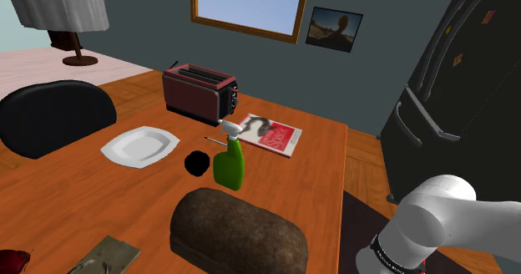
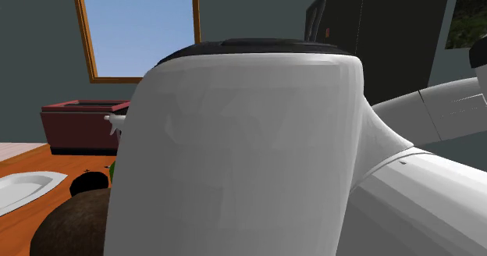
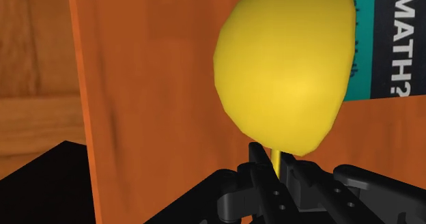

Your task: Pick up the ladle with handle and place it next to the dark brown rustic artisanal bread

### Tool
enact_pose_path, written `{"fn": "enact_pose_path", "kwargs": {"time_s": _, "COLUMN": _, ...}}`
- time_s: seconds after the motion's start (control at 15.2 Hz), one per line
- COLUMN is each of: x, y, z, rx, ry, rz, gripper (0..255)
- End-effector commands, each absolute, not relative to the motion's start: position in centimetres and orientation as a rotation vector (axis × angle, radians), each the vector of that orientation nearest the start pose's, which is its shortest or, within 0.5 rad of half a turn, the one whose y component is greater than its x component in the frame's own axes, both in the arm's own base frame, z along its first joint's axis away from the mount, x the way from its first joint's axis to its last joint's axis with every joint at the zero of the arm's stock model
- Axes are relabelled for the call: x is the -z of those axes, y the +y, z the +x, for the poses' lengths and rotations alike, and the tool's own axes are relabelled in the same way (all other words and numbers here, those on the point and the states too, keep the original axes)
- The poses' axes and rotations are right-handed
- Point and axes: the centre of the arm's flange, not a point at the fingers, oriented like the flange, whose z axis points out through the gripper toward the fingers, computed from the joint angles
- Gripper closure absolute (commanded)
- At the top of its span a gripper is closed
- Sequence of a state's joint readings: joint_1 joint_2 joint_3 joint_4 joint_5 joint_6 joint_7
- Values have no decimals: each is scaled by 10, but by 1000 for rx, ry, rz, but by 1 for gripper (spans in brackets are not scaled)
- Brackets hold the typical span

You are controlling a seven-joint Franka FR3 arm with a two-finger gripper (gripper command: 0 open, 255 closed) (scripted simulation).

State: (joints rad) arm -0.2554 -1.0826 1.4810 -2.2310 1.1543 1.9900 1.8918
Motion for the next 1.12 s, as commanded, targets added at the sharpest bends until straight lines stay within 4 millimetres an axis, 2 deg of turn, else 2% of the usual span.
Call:
{"fn": "enact_pose_path", "kwargs": {"time_s": 0.0, "x": -344, "y": 517, "z": 84, "rx": 42, "ry": 1690, "rz": -2428, "gripper": 0}}
{"fn": "enact_pose_path", "kwargs": {"time_s": 0.33, "x": -344, "y": 517, "z": 84, "rx": 42, "ry": 1690, "rz": -2428, "gripper": 0}}
{"fn": "enact_pose_path", "kwargs": {"time_s": 0.59, "x": -393, "y": 510, "z": 78, "rx": 42, "ry": 1690, "rz": -2428, "gripper": 0}}
{"fn": "enact_pose_path", "kwargs": {"time_s": 1.06, "x": -393, "y": 510, "z": 78, "rx": 42, "ry": 1690, "rz": -2428, "gripper": 0}}
